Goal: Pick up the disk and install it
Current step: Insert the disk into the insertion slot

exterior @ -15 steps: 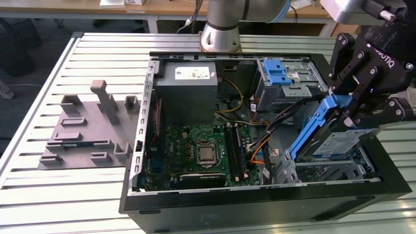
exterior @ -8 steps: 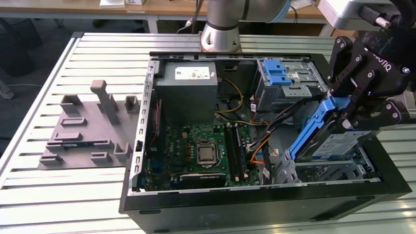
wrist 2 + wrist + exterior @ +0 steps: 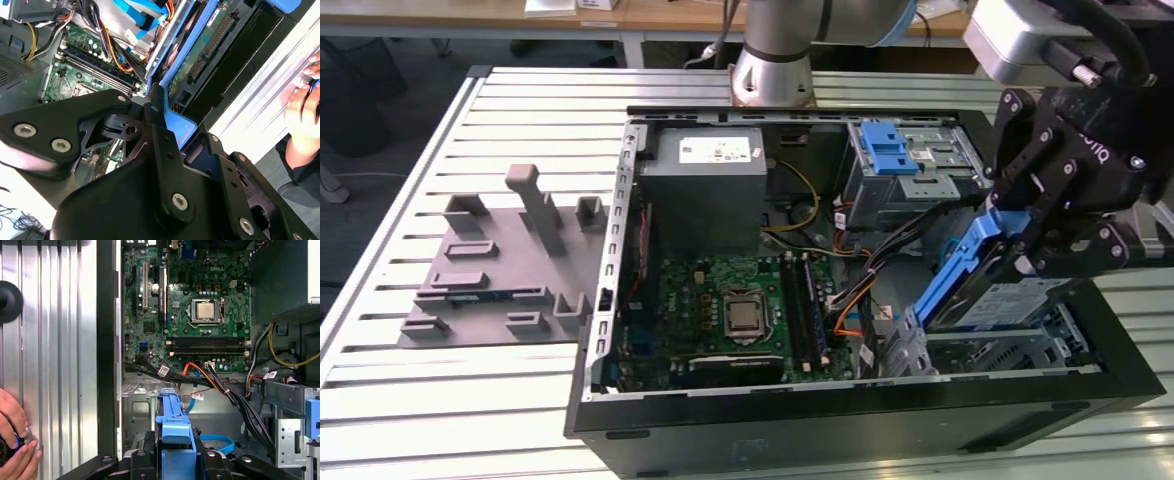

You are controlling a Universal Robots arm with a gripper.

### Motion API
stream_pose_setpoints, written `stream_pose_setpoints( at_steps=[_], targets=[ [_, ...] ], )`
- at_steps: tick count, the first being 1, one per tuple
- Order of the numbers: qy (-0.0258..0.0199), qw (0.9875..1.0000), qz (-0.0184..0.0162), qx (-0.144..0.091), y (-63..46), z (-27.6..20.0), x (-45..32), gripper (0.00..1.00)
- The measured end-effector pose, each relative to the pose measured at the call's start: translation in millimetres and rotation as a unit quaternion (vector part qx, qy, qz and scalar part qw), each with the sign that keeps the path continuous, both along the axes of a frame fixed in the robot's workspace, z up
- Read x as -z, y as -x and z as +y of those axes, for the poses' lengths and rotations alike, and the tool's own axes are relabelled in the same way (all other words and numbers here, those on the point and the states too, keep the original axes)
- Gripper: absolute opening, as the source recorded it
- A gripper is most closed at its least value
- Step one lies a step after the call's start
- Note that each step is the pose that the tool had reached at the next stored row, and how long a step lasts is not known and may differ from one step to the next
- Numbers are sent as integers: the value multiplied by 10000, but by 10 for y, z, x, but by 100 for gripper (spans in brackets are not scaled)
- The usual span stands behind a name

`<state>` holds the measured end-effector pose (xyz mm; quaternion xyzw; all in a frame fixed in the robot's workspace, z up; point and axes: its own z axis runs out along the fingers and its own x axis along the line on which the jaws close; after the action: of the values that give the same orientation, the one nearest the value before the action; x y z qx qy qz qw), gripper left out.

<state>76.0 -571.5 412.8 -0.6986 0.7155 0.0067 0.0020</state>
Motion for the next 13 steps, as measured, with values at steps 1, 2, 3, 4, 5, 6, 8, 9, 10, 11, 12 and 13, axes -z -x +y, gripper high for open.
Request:
stream_pose_setpoints(
  at_steps=[1, 2, 3, 4, 5, 6, 8, 9, 10, 11, 12, 13],
  targets=[
    [0, 10000, 0, 0, 0, 0, 12, 37],
    [0, 10000, 0, 0, 0, -1, 24, 37],
    [-1, 10000, 0, 0, 0, -1, 36, 37],
    [0, 10000, 0, 0, 0, -2, 47, 37],
    [1, 10000, 0, 0, 0, -2, 57, 38],
    [1, 10000, 0, 0, 0, -2, 68, 38],
    [1, 10000, 0, 0, 0, -3, 90, 44],
    [0, 10000, 0, 0, 0, -2, 97, 44],
    [0, 10000, 0, -1, -1, -2, 104, 44],
    [0, 10000, 0, 0, 0, -2, 111, 44],
    [-1, 10000, 0, 0, 0, -3, 119, 44],
    [0, 10000, 0, 0, 0, -2, 126, 43]
  ],
)
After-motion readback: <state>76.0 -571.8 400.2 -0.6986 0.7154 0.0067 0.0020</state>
